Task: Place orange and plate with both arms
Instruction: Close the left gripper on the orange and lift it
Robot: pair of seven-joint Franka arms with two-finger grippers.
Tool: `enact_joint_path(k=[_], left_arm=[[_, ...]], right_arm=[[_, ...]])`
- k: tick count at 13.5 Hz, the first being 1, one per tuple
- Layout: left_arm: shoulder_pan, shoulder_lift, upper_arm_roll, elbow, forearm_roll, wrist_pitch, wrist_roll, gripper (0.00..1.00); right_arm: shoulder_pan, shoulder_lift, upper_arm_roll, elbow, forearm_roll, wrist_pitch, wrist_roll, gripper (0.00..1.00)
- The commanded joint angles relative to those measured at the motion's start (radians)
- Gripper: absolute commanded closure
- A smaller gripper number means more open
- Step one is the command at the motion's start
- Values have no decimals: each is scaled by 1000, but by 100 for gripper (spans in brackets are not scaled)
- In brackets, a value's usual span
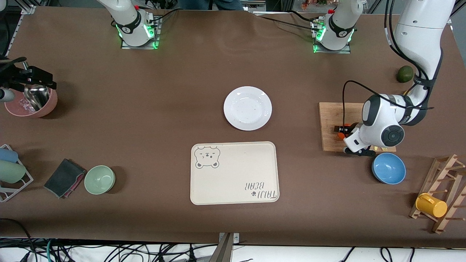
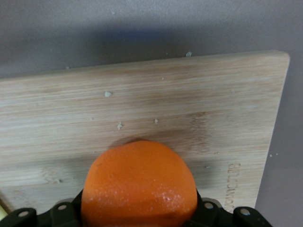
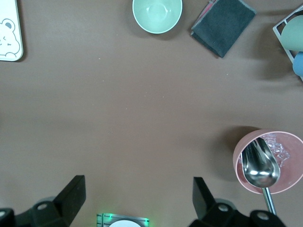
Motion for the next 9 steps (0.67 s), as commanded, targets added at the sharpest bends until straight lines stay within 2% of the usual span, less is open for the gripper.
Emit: enact_joint_path(k=[1, 3, 5, 6, 7, 9], left_arm=[[-18, -1, -7, 52, -21, -36, -48, 77], [-32, -7, -35, 69, -22, -50, -81, 83], [-34, -13, -85, 121, -71, -129, -126, 83], [-40, -12, -116, 138, -79, -157, -164, 84], [-46, -12, -152, 139, -80, -157, -210, 91], [-49, -9, -232, 142, -89, -151, -329, 91]], right_arm=[[-7, 1, 0, 13, 16, -14, -4, 0], [-7, 2, 0, 13, 17, -13, -4, 0], [-7, 2, 0, 13, 19, -14, -4, 0], [-8, 2, 0, 13, 28, -14, -4, 0], [-7, 2, 0, 13, 29, -14, -4, 0], [-8, 2, 0, 13, 29, -14, -4, 0]])
